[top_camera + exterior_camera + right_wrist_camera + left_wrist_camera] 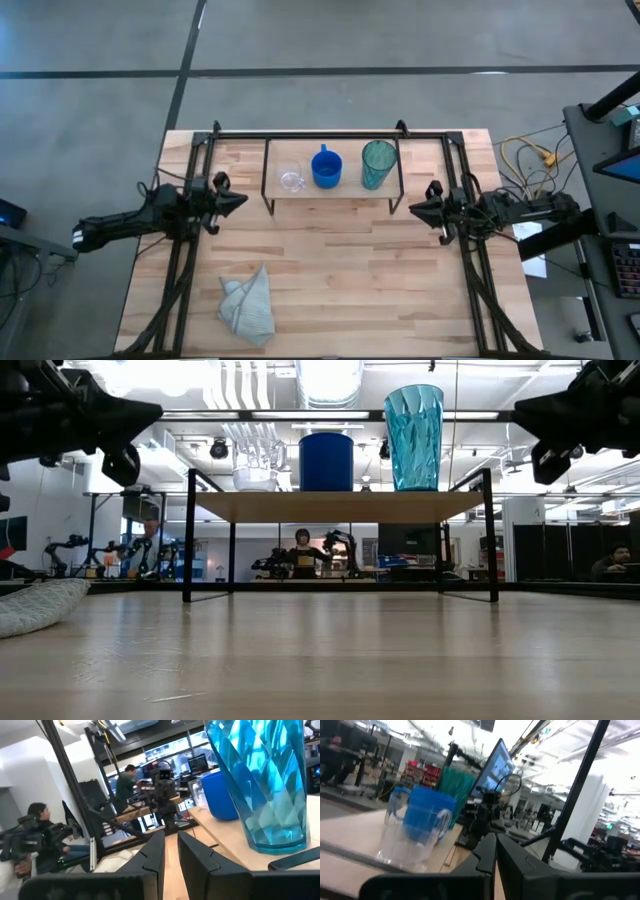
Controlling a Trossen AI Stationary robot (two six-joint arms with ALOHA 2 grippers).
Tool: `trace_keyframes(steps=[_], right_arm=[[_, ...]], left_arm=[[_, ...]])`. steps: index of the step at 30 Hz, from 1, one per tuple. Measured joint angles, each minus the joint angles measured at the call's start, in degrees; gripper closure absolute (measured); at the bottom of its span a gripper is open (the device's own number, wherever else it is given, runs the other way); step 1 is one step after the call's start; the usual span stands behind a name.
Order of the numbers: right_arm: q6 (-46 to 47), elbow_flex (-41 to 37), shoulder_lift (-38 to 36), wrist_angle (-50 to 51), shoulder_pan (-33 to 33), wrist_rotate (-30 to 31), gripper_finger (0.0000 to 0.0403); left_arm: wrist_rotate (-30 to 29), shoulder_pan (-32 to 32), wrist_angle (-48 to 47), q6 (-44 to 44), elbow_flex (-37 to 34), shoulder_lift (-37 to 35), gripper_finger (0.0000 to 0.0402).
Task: Stack small to large cups/mugs on shelf
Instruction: Return to Home Position
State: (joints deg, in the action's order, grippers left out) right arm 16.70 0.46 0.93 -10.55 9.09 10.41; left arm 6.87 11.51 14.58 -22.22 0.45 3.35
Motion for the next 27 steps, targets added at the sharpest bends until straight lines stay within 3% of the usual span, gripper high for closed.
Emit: trace_keyframes(steps=[27], right_arm=[[-0.19,0.05,0.34,0.03,0.01,0.18,0.0355]], left_arm=[[-0.02,0.0,-1.78,0.09,-0.15,1.57,0.0402]])
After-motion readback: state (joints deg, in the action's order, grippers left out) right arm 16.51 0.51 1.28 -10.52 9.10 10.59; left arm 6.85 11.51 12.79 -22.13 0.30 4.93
